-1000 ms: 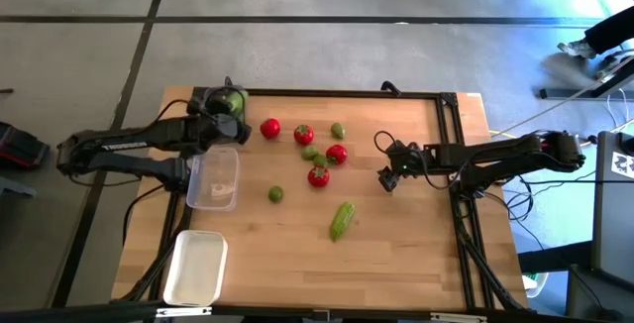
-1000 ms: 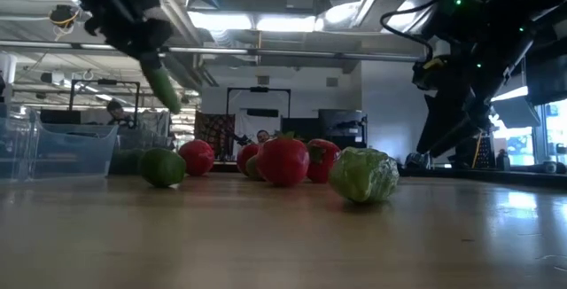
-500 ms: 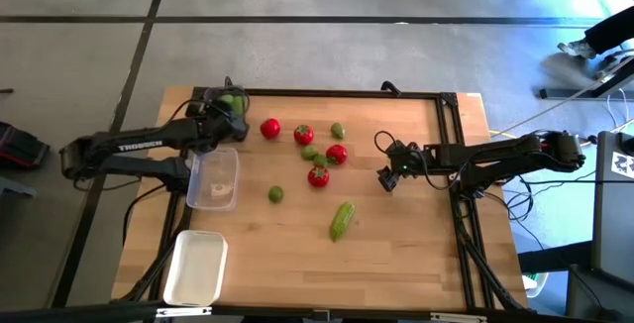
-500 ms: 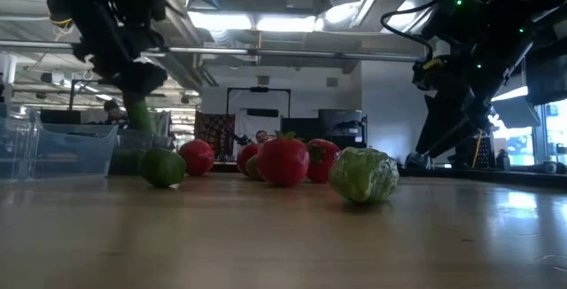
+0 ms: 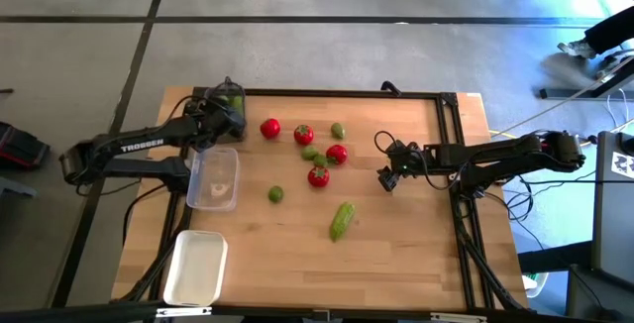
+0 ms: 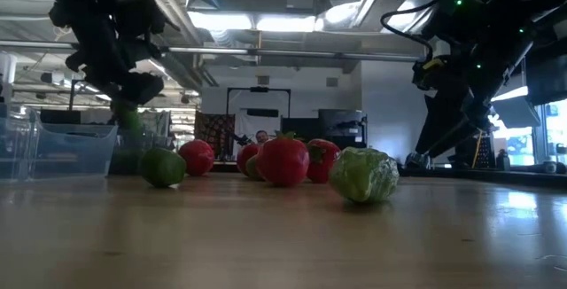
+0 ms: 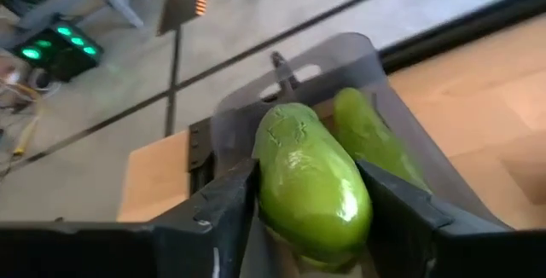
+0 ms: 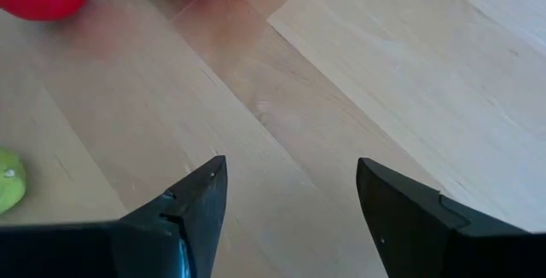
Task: Sort produce into baskets
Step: Put the cucumber into the black bin, then put the lime into the transparent bin
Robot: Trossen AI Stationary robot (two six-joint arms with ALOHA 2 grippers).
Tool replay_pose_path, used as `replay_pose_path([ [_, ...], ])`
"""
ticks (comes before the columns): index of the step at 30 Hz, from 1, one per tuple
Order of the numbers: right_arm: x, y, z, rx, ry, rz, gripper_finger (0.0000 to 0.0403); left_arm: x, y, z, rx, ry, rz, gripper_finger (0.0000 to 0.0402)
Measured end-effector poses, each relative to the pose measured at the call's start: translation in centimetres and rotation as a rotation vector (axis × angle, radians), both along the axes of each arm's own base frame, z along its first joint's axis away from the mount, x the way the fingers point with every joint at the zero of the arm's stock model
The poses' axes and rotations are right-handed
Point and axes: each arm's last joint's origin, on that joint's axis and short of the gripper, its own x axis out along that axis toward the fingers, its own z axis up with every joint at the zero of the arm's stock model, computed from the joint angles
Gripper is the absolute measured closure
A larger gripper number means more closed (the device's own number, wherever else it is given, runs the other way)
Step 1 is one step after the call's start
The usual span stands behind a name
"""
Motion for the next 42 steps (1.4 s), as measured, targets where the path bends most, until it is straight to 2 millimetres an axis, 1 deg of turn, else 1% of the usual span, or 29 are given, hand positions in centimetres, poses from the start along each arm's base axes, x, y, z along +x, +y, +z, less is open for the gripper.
replay_pose_path([
  [4,0.0,0.0,0.0,0.000,0.000,0.000,0.0162,0.1,0.3,0.0,-0.036,-0.021,-0.041,0.0177],
  [7,0.0,0.0,0.0,0.000,0.000,0.000,0.0162,0.1,0.4,0.0,-0.041,-0.011,-0.048,0.0163],
  [13,0.0,0.0,0.0,0.000,0.000,0.000,0.0162,0.1,0.4,0.1,-0.049,0.027,-0.072,0.0160],
  [16,0.0,0.0,0.0,0.000,0.000,0.001,0.0162,0.5,0.3,0.9,-0.051,-0.011,-0.106,0.0162],
  [20,0.0,0.0,0.0,0.000,0.000,0.001,0.0162,1.6,-0.1,2.3,-0.092,-0.069,-0.226,0.0162],
  [24,0.0,0.0,0.0,0.000,0.000,0.001,0.0162,2.9,-0.8,3.6,-0.150,-0.182,-0.384,0.0162],
  [33,0.0,0.0,0.0,-0.024,0.003,0.011,0.0162,5.7,-3.2,4.8,-0.189,-0.380,-0.751,0.0162],
  [37,0.2,0.0,0.1,-0.029,-0.014,0.017,0.0162,6.6,-4.3,4.9,-0.213,-0.414,-0.854,0.0162],
  [42,0.5,-0.1,0.4,-0.060,-0.041,0.056,0.0162,7.6,-5.5,3.9,-0.280,-0.377,-0.892,0.0162],
])
